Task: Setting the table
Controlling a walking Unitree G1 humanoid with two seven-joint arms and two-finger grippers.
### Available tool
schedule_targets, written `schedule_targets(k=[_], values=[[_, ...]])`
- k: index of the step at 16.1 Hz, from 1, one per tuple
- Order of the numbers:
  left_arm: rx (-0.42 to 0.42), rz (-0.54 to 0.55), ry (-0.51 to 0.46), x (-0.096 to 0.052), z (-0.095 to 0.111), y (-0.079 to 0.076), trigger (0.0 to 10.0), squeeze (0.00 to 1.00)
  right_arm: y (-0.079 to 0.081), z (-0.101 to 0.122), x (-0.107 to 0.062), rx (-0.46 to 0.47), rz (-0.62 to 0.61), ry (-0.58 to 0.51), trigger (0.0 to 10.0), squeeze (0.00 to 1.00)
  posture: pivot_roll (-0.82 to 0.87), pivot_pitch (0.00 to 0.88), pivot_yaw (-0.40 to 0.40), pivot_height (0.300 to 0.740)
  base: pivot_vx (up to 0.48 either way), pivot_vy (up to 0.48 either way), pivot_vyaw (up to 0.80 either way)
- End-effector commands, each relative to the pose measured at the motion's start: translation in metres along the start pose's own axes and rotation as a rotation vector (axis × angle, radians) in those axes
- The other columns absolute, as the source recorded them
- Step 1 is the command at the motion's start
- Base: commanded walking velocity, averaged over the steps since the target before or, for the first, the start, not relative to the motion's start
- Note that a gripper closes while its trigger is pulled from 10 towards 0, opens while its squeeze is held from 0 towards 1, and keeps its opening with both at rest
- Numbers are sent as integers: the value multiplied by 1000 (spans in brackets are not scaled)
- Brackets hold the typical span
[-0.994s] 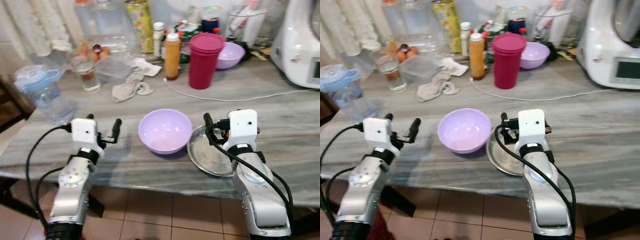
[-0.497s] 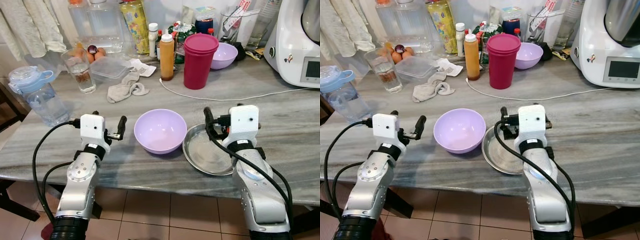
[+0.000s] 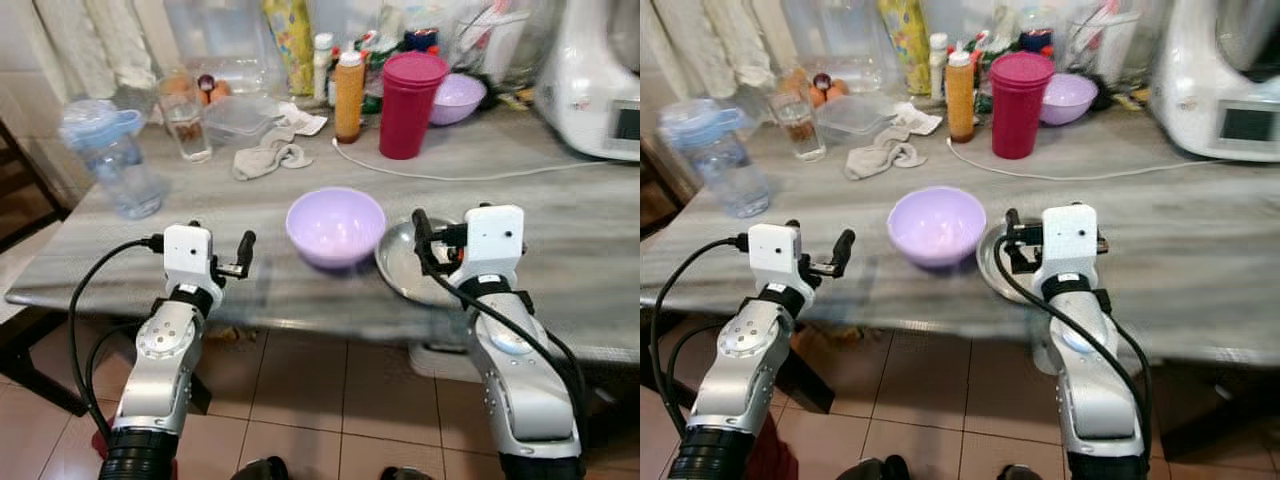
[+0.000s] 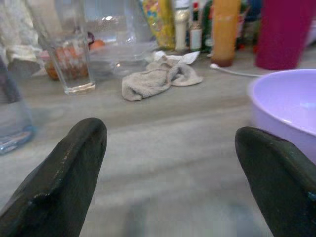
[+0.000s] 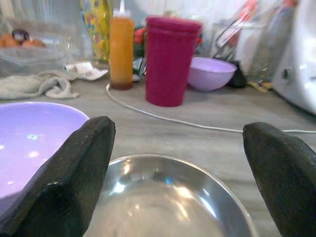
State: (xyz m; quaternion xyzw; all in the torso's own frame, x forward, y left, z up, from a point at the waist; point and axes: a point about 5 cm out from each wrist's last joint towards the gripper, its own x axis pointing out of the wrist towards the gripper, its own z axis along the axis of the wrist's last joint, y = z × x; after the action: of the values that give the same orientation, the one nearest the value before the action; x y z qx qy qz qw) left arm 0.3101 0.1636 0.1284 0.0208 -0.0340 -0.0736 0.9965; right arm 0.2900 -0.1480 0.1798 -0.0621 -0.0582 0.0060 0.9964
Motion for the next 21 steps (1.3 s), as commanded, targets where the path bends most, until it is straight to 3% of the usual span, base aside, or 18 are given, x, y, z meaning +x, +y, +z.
schedule_targets(k=[1,5,8,10,12,18,21], values=[[4,3,4,-1,0,1,10000,0,-3,3,2,8,-6,-12,10000,0,-235,55,85,740,-334,0,0],[5,-13,-2,0,2,-2,10000,0,-1,3,4,16,5,-6,10000,0,-234,65,78,740,-334,0,0],[0,-23,4,-3,-2,-7,10000,0,4,-1,4,-12,17,8,10000,0,-227,68,90,740,0,0,0],[2,-50,9,-9,-5,-15,10000,0,11,-4,7,32,37,3,10000,0,-201,69,99,740,0,0,0],[-1,-54,25,-11,-11,-17,10000,0,15,-5,10,18,38,-12,10000,0,-204,89,92,740,0,0,0],[-66,-111,55,-20,-28,-35,10000,0,7,-28,-1,59,40,68,10000,0,-245,87,60,740,0,0,0],[-19,-94,68,-12,-29,-47,10000,0,8,-30,-1,81,39,87,10000,0,-260,100,58,740,0,0,-250]])
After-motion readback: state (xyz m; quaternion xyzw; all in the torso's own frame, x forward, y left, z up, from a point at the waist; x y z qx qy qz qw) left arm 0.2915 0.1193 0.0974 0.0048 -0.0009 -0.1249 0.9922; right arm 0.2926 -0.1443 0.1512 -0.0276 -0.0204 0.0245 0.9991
